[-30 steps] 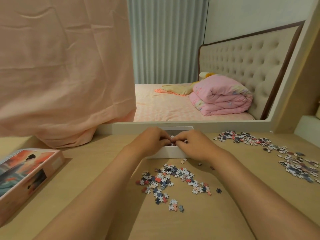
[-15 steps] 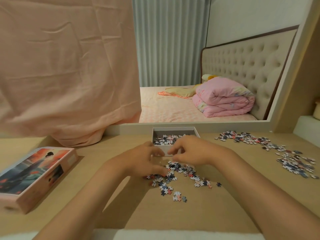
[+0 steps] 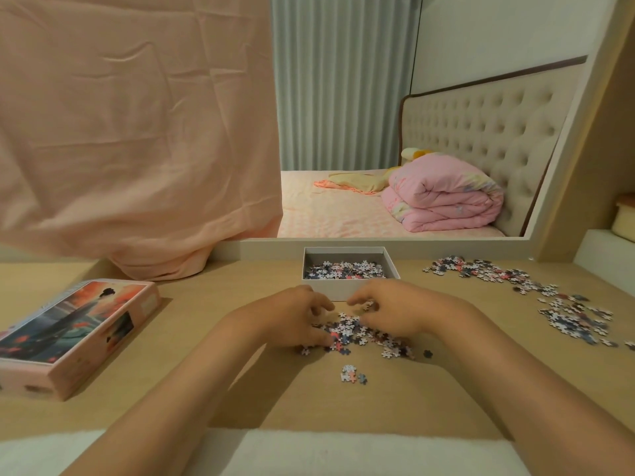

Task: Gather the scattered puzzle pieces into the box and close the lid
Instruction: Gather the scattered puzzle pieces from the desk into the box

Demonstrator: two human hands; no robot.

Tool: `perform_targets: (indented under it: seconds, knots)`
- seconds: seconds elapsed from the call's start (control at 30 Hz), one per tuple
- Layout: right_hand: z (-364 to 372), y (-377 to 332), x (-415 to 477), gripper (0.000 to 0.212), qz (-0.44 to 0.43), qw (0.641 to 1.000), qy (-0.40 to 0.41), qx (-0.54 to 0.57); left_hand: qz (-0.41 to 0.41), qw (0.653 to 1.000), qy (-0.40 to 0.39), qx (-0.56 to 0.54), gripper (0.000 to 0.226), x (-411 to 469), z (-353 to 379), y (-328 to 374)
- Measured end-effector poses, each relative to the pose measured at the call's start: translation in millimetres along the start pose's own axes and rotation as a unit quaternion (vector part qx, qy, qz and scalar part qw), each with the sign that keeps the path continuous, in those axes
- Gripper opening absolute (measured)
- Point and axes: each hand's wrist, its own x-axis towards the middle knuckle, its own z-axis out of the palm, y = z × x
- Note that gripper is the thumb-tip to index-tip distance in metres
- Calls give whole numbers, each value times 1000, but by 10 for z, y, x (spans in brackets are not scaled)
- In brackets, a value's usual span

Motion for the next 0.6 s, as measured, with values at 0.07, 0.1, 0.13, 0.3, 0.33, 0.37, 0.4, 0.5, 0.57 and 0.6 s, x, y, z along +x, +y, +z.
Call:
perform_targets:
  seconds: [0.07,0.1,0.13,0.3,0.33,0.37,0.4,0.5,0.57,0.6]
  knots:
    - [10,12,-8,71,48,996,-47,-65,-55,996,-42,54,91,-14,-40,-6]
    - [34,-10,-12,79,63,992,-63,-89,-73,991,-67,85,96,-16,-49,-3]
    - [69,-38,-8,84,66,991,-68,-97,-76,989,-82,99,93,-15,-49,3]
    - [197,-157,82,90,30,997,-44,-59,-13,998,-32,48,49,17,-8,39]
    - [201,-173,98,85,26,998,-36,-38,-5,999,-20,47,42,23,0,45]
    - [205,-182,112,78,20,999,-27,-12,0,999,-9,45,38,32,11,49]
    - [215,-182,130,69,12,1000,-19,10,2,999,3,39,35,41,25,49]
    - [236,-199,148,44,-1,999,11,32,-2,999,45,9,32,72,64,30]
    - [237,-204,152,38,5,998,26,50,0,998,68,-6,30,90,93,10]
    - [237,-201,157,34,5,998,33,60,-1,997,78,-18,28,96,105,2]
